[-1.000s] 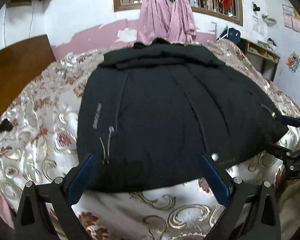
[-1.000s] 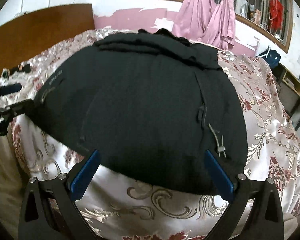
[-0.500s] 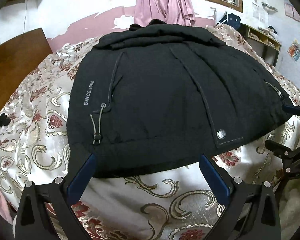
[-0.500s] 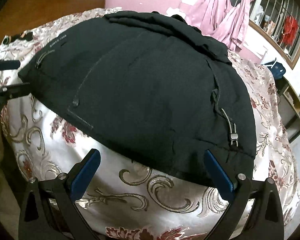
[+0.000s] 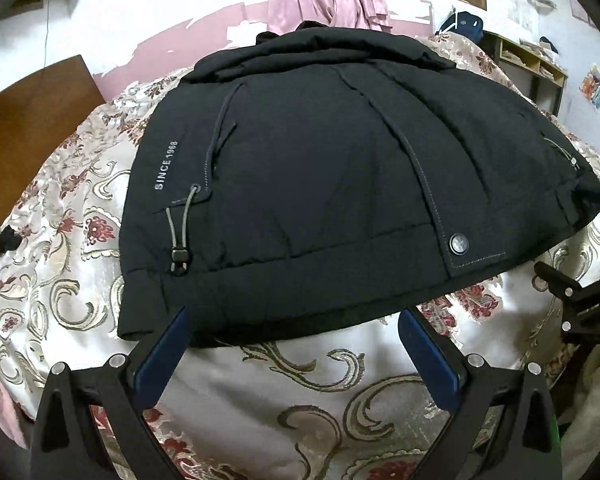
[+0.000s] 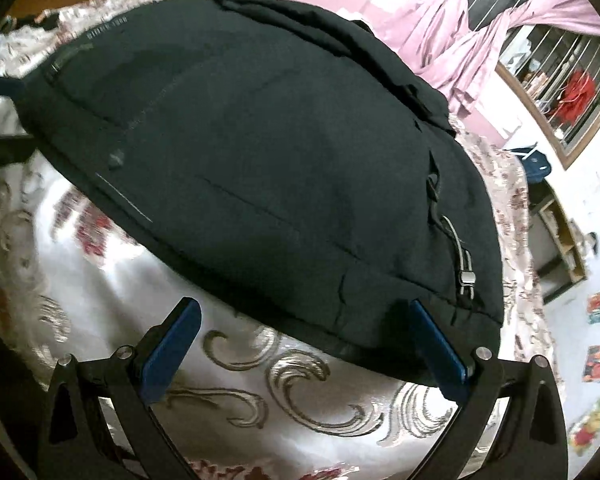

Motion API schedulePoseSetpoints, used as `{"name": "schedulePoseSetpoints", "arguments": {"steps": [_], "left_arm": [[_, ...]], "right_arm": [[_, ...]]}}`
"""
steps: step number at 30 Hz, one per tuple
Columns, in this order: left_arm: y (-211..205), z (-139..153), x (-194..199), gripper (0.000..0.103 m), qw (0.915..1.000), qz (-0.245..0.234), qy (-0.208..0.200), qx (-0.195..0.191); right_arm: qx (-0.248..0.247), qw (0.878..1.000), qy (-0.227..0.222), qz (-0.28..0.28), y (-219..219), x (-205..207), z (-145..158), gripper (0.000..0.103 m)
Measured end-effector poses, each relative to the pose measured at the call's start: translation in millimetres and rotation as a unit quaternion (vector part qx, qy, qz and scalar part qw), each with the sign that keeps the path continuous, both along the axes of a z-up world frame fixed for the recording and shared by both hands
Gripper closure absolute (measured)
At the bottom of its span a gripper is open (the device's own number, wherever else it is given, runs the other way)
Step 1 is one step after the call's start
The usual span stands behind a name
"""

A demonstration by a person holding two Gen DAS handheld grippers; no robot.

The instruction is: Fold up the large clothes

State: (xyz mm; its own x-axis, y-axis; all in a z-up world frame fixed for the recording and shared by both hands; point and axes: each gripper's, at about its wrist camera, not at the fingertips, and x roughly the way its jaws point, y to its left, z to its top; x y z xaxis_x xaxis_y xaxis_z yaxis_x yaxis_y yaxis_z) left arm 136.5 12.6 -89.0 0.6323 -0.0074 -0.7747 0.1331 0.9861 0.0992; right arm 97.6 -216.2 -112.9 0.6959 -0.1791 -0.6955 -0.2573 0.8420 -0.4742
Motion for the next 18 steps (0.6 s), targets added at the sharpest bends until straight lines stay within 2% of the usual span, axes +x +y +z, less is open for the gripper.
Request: {"name": "schedulePoseSetpoints", "arguments": {"steps": [6, 11, 14, 18], "left_arm": [[-3, -5, 4, 0.0, 0.9996, 0.008, 0.009, -0.027], [-4, -5, 4, 0.0, 0.9994, 0.015, -0.001, -0.032], [-4, -5, 2, 0.0, 0.9992, 0.013, -0.004, -0.037], [-9, -4, -1, 0.0, 0.9996, 0.004, -0.012, -0.027]], "right_arm": [[-0.056, 0.998, -0.014, -0.028, 9, 2, -7, 0.002], [-0.054, 0.997, -0.031, -0.048, 11, 3, -1, 0.002], [-0.038, 0.997, -0.052, -0.053, 6, 0, 6, 0.002], [0.03, 0.994, -0.085, -0.055, -8, -9, 20, 0.002]]}}
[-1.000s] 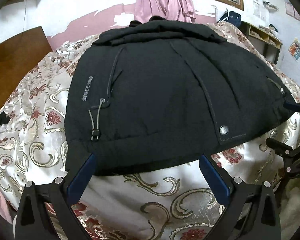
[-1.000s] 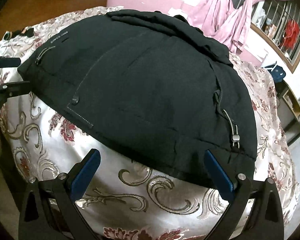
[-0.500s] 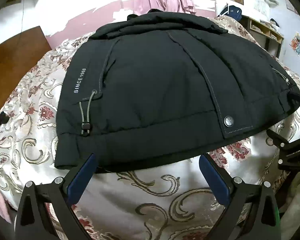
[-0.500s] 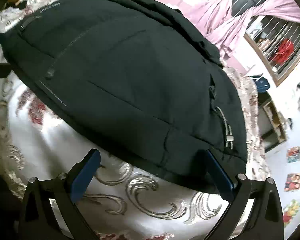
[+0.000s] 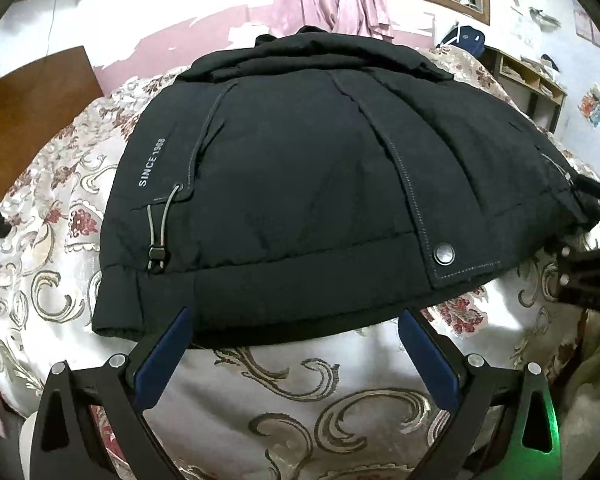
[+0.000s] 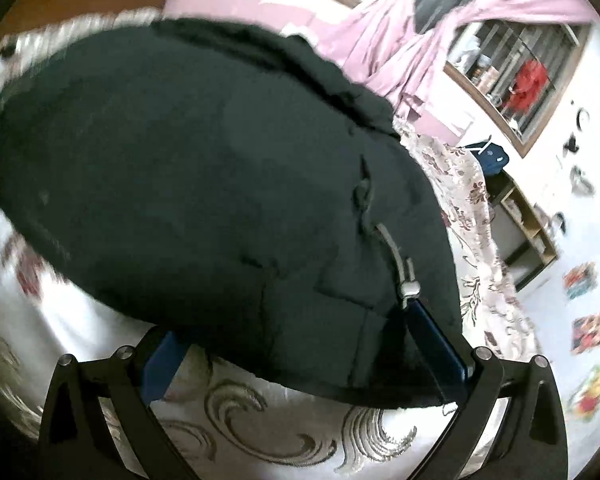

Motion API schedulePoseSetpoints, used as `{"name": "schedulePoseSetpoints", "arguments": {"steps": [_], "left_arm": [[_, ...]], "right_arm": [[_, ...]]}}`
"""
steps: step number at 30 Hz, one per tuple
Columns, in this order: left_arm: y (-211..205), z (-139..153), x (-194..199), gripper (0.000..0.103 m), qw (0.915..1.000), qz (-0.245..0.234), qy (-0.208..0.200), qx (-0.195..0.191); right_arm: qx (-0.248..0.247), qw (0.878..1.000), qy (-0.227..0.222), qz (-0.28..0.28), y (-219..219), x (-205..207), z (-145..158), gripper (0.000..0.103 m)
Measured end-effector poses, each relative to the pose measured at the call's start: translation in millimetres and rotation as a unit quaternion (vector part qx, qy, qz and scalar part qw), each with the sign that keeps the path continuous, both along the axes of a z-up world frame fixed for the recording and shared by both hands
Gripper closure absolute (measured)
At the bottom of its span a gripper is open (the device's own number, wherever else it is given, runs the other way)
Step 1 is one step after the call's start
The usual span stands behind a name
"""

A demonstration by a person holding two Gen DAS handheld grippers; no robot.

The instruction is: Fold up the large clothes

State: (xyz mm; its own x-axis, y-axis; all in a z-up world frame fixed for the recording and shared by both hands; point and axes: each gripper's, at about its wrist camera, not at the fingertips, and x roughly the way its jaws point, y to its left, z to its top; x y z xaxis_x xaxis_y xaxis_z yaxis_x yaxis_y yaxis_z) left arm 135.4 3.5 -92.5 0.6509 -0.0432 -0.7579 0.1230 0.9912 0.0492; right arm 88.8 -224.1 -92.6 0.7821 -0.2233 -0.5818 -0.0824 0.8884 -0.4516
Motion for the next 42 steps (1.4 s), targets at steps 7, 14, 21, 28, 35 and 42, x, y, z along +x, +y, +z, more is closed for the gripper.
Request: {"name": "schedulePoseSetpoints", "arguments": {"steps": [7, 14, 21, 28, 35, 42], "left_arm": [[-28, -6, -7, 0.0, 0.9954, -0.032, -0.024, 0.087], [-38, -22, 0, 0.0, 0.9882, -0.029, -0.007, 0.15], [-24, -26, 12, 0.0, 0.9845, 0.019, -0.002, 0.175], [-5, -26, 24, 0.0, 0.9793, 0.069, -0.009, 0.19], [-18, -22, 17, 0.001, 0.9682, 0.065, -0.047, 0.237], [-31, -31, 12, 0.005, 0.9669, 0.029, -0.035, 0.251]], "right_arm": [[0.059, 0.998, -0.037, 0.012, -7, -20, 3, 0.002], [0.09, 0.994, -0.059, 0.016, -32, -12, 5, 0.002], [0.103, 0.992, -0.065, 0.013, -46, -3, 6, 0.002], [0.107, 0.993, -0.058, 0.005, -53, 5, 3, 0.002], [0.058, 0.997, -0.03, -0.036, -50, 14, -9, 0.002], [0.022, 0.998, -0.034, -0.056, -42, 17, -9, 0.016]]}}
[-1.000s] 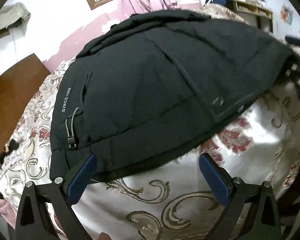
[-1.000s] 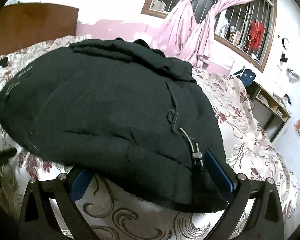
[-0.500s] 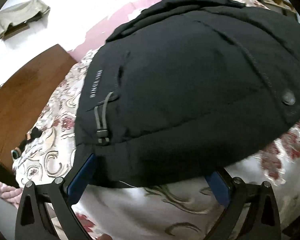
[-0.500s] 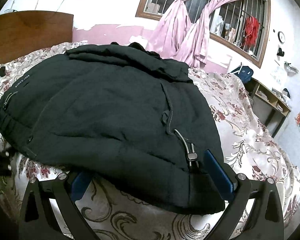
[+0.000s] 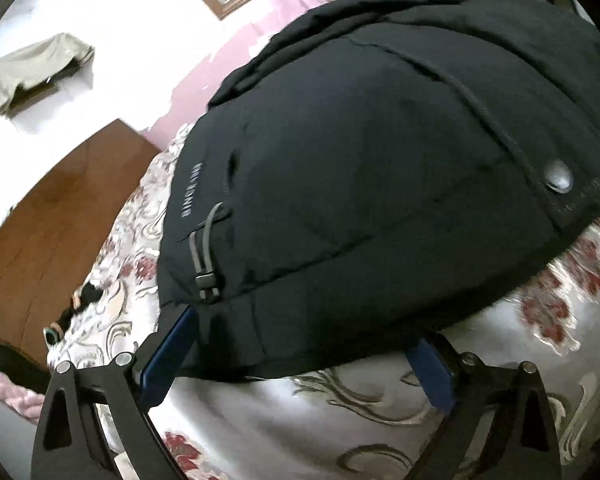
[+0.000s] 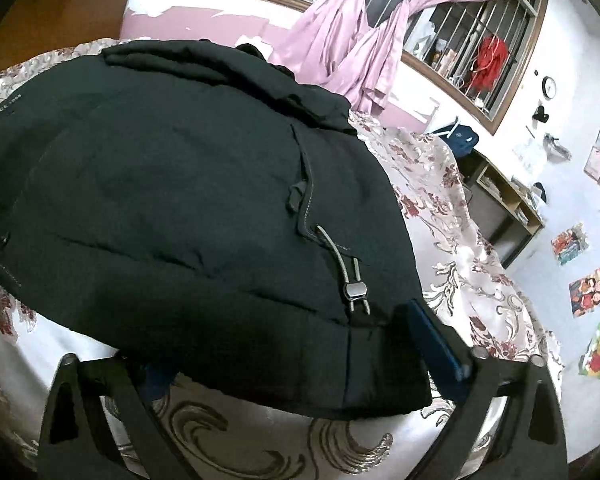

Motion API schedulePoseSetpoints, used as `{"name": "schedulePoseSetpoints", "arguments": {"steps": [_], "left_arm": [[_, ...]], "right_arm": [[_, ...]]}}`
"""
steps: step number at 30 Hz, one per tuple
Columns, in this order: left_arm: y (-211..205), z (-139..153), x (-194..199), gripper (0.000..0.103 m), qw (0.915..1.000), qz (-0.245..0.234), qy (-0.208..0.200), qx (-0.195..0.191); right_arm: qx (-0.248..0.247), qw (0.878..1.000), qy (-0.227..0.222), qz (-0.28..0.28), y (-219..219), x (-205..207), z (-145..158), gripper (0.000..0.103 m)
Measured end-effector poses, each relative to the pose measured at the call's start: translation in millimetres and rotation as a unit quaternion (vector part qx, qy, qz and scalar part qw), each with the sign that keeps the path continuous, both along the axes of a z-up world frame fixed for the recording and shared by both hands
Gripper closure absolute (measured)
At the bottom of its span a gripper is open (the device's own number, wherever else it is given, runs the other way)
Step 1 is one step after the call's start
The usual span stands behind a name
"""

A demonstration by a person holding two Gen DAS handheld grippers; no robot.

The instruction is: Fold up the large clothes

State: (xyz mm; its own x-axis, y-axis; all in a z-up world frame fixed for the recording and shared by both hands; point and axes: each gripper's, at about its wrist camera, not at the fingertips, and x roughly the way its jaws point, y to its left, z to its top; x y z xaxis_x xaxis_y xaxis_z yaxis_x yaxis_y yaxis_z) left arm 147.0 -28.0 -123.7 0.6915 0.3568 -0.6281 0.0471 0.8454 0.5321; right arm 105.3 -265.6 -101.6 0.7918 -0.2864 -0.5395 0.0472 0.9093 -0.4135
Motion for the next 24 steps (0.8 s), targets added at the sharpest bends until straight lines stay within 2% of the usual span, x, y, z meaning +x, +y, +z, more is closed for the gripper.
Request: {"name": "schedulePoseSetpoints", "arguments": {"steps": [4, 6, 7, 8, 10, 11, 17, 19, 21, 24], "left_arm": [[-6, -4, -2, 0.005, 0.9998, -0.009, 0.001, 0.02], [-2, -4, 0, 0.004, 0.9999, 0.001, 0.004, 0.016], [0, -4, 1, 0.004, 0.9998, 0.009, 0.003, 0.019], [1, -3, 1, 0.004, 0.9996, 0.015, 0.001, 0.022], [6, -2, 3, 0.005, 0.9992, 0.031, -0.005, 0.026], [8, 0, 2, 0.008, 0.9989, 0.039, -0.011, 0.026], [19, 9, 2, 0.05, 0.9987, 0.043, -0.018, -0.017], [20, 11, 1, 0.053, 0.9986, 0.042, -0.022, -0.024], [20, 15, -1, 0.066, 0.9985, 0.032, -0.034, -0.03], [16, 23, -6, 0.081, 0.9975, 0.014, -0.062, -0.03]], "right_arm": [[0.02, 1.0, -0.006, 0.018, 0, -2, 6, 0.041], [0.024, 0.999, -0.014, 0.025, 2, -5, 9, 0.049], [0.03, 0.999, -0.021, 0.035, 2, -7, 11, 0.059], [0.039, 0.998, -0.023, 0.045, 2, -8, 13, 0.065], [0.042, 0.997, -0.033, 0.048, 3, -9, 16, 0.066], [0.044, 0.997, -0.036, 0.049, 2, -11, 16, 0.066], [0.045, 0.997, -0.047, 0.047, 1, -14, 16, 0.066], [0.045, 0.997, -0.048, 0.047, 0, -15, 15, 0.066], [0.047, 0.997, -0.046, 0.046, 0, -15, 14, 0.066], [0.045, 0.997, -0.046, 0.045, 2, -16, 14, 0.068]]}}
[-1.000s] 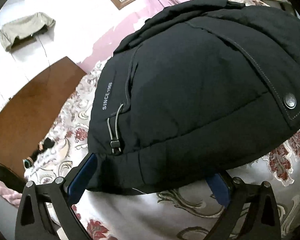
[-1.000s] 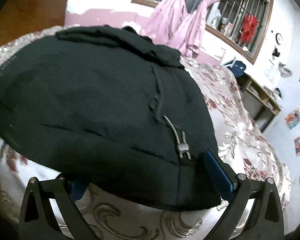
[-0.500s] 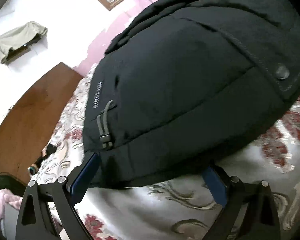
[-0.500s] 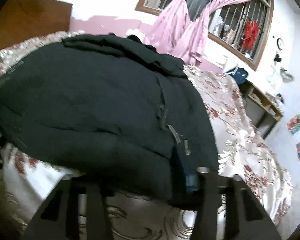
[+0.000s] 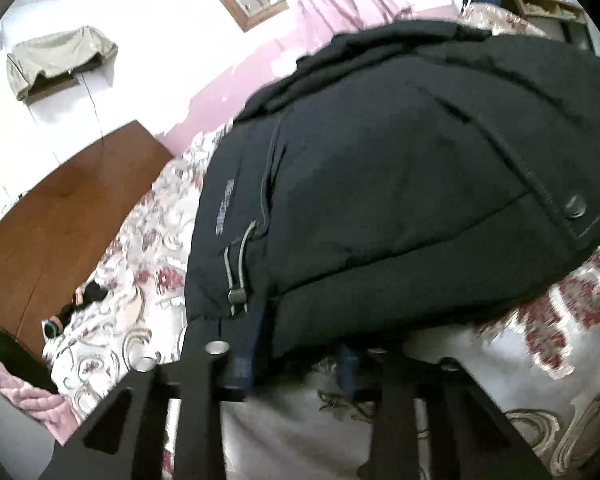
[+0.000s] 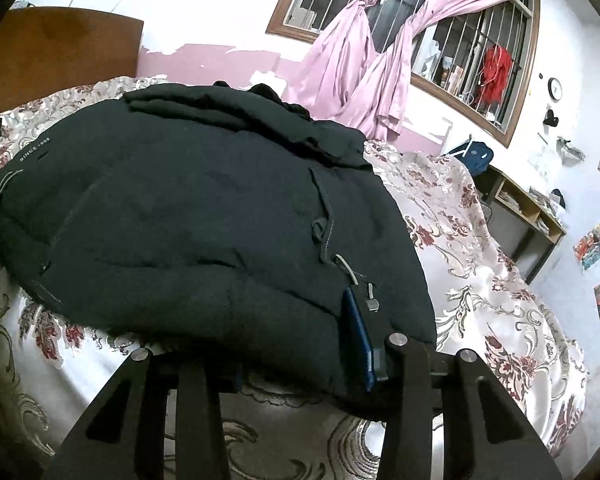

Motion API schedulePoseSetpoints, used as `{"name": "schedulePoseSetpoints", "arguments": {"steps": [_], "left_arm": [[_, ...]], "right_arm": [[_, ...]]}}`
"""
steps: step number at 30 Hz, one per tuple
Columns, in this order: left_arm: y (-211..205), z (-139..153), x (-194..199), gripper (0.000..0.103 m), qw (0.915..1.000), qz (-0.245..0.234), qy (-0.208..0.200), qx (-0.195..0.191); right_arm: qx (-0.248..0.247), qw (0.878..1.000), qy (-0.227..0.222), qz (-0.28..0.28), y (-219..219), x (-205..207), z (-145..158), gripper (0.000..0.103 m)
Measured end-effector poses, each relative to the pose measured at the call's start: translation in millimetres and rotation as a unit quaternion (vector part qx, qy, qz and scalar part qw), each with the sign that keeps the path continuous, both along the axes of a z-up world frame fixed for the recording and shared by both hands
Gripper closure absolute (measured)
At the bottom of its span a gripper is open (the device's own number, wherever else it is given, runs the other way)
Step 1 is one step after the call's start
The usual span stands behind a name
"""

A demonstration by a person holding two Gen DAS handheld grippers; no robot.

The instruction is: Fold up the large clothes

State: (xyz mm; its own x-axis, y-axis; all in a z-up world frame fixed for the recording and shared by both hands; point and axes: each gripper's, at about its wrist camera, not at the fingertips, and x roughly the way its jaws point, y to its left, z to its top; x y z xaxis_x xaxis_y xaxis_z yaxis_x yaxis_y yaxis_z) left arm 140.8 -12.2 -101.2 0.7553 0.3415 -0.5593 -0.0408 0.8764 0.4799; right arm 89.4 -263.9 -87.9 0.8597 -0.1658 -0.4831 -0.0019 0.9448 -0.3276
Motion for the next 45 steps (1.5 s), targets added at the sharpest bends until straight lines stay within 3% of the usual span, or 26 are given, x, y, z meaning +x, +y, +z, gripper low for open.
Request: {"name": "schedulePoseSetpoints", "arguments": {"steps": [3, 11, 32, 38, 45], "left_arm": [[1, 8, -6, 0.092, 0.9994, -0.002, -0.033, -0.001], [18, 46, -18, 0.096, 0.9934, -0.009, -0.098, -0.059], [25, 139, -86, 0.097, 0.9794, -0.035, -0.179, -0.086], [25, 161, -83, 0.097, 0.976, -0.046, -0.196, -0.083], [25, 190, -47, 0.097, 0.9717, -0.059, -0.218, -0.069]], "right_arm": [[0.004, 1.0, -0.002, 0.003, 1, -1, 1, 0.078], [0.029, 0.999, -0.04, 0.013, 1, -14, 15, 0.091], [0.087, 0.986, -0.139, 0.029, -7, -91, 84, 0.094], [0.097, 0.982, -0.159, 0.031, -10, -105, 96, 0.095], [0.1, 0.977, -0.182, 0.035, -11, -86, 117, 0.095]]}}
